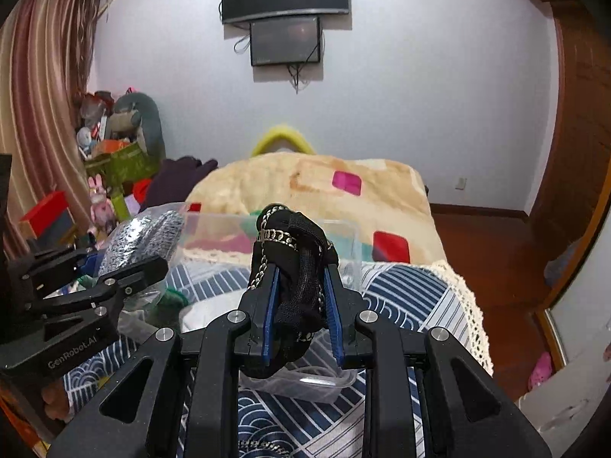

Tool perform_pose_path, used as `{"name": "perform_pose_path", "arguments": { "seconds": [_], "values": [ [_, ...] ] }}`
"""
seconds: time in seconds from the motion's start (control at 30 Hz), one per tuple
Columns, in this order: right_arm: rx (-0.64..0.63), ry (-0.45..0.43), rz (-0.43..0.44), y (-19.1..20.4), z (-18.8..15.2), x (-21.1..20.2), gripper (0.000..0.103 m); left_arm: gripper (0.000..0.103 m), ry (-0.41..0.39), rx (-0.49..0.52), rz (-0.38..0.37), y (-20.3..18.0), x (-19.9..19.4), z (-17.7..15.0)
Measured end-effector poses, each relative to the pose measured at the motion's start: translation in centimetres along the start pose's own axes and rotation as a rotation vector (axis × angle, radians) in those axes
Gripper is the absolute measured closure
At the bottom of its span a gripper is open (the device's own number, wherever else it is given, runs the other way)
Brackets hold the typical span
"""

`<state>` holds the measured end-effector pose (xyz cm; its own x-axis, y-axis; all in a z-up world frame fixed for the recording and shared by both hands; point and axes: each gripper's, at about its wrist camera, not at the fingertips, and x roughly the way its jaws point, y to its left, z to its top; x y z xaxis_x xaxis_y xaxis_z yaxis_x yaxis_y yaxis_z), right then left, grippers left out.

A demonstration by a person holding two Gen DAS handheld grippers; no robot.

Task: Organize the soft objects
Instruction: 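Lower the clear bag into the box with the left gripper while the right gripper releases the black bag inside, then grasp the yellow felt ball with the left gripper while the right gripper grasps the braided bracelet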

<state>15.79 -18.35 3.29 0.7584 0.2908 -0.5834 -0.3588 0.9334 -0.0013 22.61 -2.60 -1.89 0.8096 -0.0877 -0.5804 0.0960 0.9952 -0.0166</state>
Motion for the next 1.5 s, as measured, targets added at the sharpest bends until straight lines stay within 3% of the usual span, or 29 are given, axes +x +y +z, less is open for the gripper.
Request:
{"name": "perform_pose_path", "arguments": {
  "seconds": [0.3,0.47,0.57,0.77,0.97,1.2,1.3,1.37,1.5],
  "values": [
    [-0.004,0.045,-0.013,-0.2,-0.4,1.1,0.082,0.071,0.089,-0.024,-0.017,0.6,1.9,-0.5],
    [-0.015,0.053,-0.019,0.2,-0.2,1.3,0.078,0.061,0.113,-0.035,-0.041,0.8,1.8,-0.4],
    [-0.02,0.05,-0.022,0.3,-0.2,0.8,0.071,0.055,0.092,-0.048,-0.043,1.0,1.1,-0.2],
    [-0.031,-0.002,-0.009,0.9,-0.1,-0.8,0.052,0.055,0.043,-0.044,-0.044,0.9,-1.3,0.0],
    [-0.055,-0.07,0.013,1.9,0.4,-2.9,0.044,0.047,-0.03,-0.037,-0.041,0.7,-4.8,0.3],
    [-0.037,-0.115,0.041,1.7,0.5,-4.9,0.044,0.032,-0.126,-0.033,-0.017,0.8,-9.2,0.0],
    [-0.031,-0.12,0.05,1.6,0.2,-5.6,0.04,0.028,-0.136,-0.039,-0.019,0.9,-10.3,-0.7],
    [-0.027,-0.121,0.056,1.6,-0.3,-5.9,0.029,0.028,-0.128,-0.035,-0.016,0.9,-10.7,-1.3],
    [-0.042,-0.102,0.051,1.8,-1.5,-6.0,0.028,0.028,-0.104,-0.013,0.005,0.7,-10.8,-2.8]
  ]
}}
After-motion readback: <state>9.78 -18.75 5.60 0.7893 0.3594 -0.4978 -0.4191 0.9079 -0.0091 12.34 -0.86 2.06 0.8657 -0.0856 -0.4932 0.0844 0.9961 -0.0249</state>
